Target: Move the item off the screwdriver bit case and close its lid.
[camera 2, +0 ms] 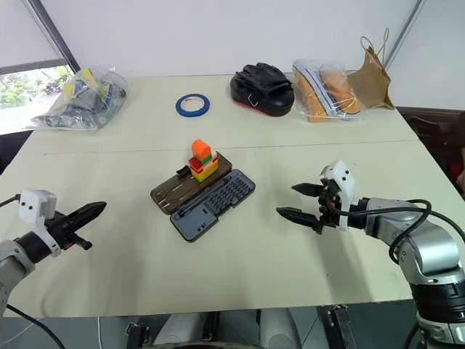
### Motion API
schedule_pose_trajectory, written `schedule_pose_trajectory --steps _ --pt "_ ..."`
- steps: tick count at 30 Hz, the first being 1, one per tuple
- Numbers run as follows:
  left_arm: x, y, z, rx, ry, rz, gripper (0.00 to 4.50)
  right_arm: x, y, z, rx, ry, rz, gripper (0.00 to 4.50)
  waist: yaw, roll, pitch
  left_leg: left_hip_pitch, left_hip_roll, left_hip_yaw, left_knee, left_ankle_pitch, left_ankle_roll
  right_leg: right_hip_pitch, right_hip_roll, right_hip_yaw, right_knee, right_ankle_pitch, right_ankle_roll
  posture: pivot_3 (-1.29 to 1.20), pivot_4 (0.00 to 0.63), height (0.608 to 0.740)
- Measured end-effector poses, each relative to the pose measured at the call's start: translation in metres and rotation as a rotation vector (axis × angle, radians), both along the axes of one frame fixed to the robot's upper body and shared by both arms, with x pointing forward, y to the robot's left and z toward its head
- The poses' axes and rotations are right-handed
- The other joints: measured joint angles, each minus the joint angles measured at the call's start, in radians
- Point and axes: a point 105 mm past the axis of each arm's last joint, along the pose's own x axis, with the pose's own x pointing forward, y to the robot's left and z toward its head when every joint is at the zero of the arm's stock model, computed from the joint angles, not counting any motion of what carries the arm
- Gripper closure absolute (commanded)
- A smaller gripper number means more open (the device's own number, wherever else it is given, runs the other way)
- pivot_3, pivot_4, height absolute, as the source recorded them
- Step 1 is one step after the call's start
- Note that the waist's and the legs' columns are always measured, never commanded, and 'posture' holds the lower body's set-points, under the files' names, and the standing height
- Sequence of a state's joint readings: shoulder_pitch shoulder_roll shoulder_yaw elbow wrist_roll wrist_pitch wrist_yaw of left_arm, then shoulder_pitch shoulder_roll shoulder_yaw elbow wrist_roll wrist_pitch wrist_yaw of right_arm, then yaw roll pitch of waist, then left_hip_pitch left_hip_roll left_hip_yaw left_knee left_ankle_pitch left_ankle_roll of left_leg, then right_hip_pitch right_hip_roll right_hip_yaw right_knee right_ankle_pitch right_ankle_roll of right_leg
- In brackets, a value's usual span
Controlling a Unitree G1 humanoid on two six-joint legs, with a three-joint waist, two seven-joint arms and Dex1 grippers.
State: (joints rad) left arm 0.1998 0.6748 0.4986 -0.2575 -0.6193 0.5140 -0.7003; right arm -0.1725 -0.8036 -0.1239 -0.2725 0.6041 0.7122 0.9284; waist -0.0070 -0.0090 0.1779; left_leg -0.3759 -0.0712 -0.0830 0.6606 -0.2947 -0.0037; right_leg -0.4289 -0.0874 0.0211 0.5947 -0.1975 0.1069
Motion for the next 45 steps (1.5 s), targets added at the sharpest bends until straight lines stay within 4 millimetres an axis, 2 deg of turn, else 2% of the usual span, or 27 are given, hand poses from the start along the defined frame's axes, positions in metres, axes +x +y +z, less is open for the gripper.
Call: schedule_pose_trajectory --steps 20,32,34,36,38,40,42,45 --pt "0.003 0.010 0.005 0.003 -0.045 0.064 4.50 0.003 -0.003 -0.004 -0.003 0.014 -0.019 0.01 -0.001 0.000 0.000 0.000 0.000 0.000 0.000 0.000 0.000 0.000 0.000 0.000 0.000 0.000 0.000 0.00 0.150 0.740" --pt "0.014 0.013 0.004 0.007 -0.062 0.045 4.50 0.004 -0.003 -0.005 -0.010 0.006 -0.030 0.01 -0.001 0.000 0.000 0.000 0.000 0.000 0.000 0.000 0.000 0.000 0.000 0.000 0.000 0.000 0.000 0.00 0.150 0.740" --pt "0.021 0.006 0.008 0.009 -0.073 -0.008 4.50 0.002 0.000 -0.002 -0.002 0.005 -0.016 0.01 0.001 0.000 0.000 0.000 0.000 0.000 0.000 0.000 0.000 0.000 0.000 0.000 0.000 0.000 0.000 0.00 0.150 0.740" --pt "0.033 -0.009 0.020 0.028 -0.113 -0.095 4.50 -0.001 0.013 0.006 0.020 -0.007 0.030 0.01 0.006 0.000 0.000 0.000 0.000 0.000 0.001 0.000 0.000 0.000 0.001 0.000 0.000 0.000 0.000 0.00 0.150 0.740" --pt "0.048 -0.036 0.036 0.053 -0.176 -0.223 4.50 -0.006 0.031 0.015 0.046 -0.034 0.096 0.01 0.014 0.000 0.000 0.000 0.000 0.000 0.001 0.000 0.000 0.000 0.002 0.000 0.000 0.000 0.000 0.00 0.150 0.740" --pt "0.059 -0.060 0.044 0.077 -0.210 -0.339 4.50 -0.009 0.046 0.017 0.056 -0.047 0.137 0.01 0.017 0.000 0.000 0.000 -0.001 0.000 0.001 0.000 0.000 0.000 0.002 0.000 0.000 0.001 0.002 0.00 0.150 0.740" --pt "0.067 -0.078 0.042 0.071 -0.209 -0.415 4.50 -0.009 0.050 0.015 0.061 -0.040 0.132 0.01 0.018 0.000 0.000 0.000 -0.002 0.001 0.001 0.000 0.001 0.000 0.001 0.000 0.000 0.002 0.003 0.00 0.150 0.740" --pt "0.084 -0.117 0.031 0.045 -0.191 -0.559 4.50 -0.011 0.059 0.011 0.071 -0.034 0.142 0.01 0.022 0.000 0.000 -0.001 -0.002 0.000 0.001 0.000 0.000 0.000 0.001 -0.001 0.000 0.002 0.004 0.00 0.150 0.740"
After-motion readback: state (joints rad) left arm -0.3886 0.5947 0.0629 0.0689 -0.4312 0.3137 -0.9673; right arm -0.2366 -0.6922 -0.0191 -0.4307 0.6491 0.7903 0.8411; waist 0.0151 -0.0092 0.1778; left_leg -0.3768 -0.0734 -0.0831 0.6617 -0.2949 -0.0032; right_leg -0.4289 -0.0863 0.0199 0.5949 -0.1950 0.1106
